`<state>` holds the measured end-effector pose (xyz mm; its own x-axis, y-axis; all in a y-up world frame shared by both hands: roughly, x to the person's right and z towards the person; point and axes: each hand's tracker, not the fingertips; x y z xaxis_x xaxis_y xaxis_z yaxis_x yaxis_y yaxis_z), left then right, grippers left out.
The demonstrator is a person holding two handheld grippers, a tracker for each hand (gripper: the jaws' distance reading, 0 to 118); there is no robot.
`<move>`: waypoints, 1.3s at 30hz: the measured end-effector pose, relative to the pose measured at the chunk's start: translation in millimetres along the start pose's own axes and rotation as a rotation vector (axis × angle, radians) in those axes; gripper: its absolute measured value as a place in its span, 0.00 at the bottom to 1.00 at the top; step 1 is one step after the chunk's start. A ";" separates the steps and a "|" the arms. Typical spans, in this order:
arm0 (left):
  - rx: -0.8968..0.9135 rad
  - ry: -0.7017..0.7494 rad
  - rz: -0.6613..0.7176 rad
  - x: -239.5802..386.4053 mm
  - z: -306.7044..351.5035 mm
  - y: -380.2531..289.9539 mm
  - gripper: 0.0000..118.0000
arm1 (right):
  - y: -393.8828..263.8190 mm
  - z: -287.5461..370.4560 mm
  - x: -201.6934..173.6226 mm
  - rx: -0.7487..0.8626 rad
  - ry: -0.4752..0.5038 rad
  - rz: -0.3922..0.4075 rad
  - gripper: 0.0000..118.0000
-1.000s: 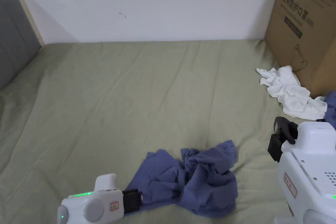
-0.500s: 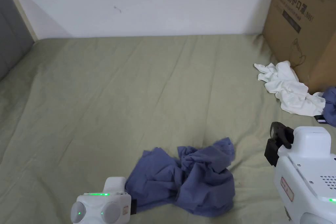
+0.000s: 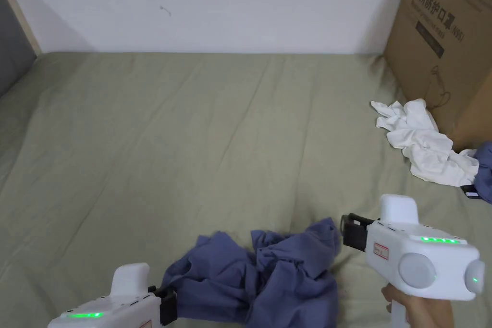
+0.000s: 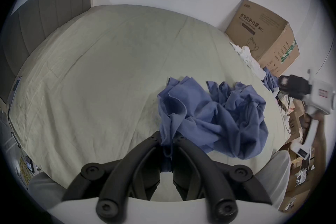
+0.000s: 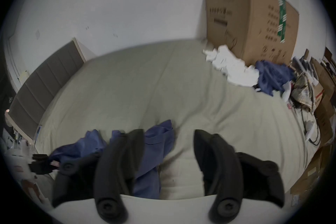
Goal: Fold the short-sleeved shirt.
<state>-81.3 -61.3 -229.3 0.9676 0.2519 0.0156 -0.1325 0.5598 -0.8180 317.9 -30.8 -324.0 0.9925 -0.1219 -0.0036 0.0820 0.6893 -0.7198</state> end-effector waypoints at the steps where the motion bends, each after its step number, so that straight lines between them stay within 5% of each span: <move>1: -0.001 -0.004 0.003 -0.3 -0.4 2.2 0.12 | 1.4 -13.4 0.0 -0.020 0.000 -0.004 0.63; 4: 0.005 -0.009 0.008 -0.6 -3.9 4.9 0.12 | 4.2 -55.8 -1.3 -0.104 -0.024 -0.007 0.96; 9: -0.017 -0.023 0.015 -4.3 -12.1 4.7 0.12 | 2.6 -100.2 -7.5 -0.205 -0.044 0.042 0.97; 11: -0.020 -0.028 0.018 -5.5 -12.5 4.2 0.12 | -0.4 -109.7 -8.7 -0.213 -0.042 0.043 0.79; 13: -0.024 -0.028 0.018 -6.2 -12.9 4.2 0.12 | -4.8 -117.0 -11.5 -0.243 -0.053 0.055 0.44; 16: -0.023 -0.034 0.023 -7.8 -12.7 3.6 0.12 | -15.0 -118.2 -7.3 -0.274 0.035 -0.038 0.12; 18: -0.019 -0.040 0.029 -8.0 -11.8 3.6 0.12 | -18.2 -106.6 -7.5 -0.234 0.012 -0.036 0.05; 29: 0.097 -0.138 0.108 0.4 10.2 33.7 0.12 | 35.4 22.6 9.5 0.123 0.030 0.038 0.04; 39: 0.346 -0.122 0.035 7.6 56.2 156.0 0.12 | 122.1 122.2 28.7 0.369 -0.016 0.027 0.04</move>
<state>-106.7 72.3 -324.4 0.9312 0.3564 0.0764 -0.2504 0.7777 -0.5766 367.5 137.1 -327.1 0.9958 -0.0912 -0.0058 0.0803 0.9035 -0.4209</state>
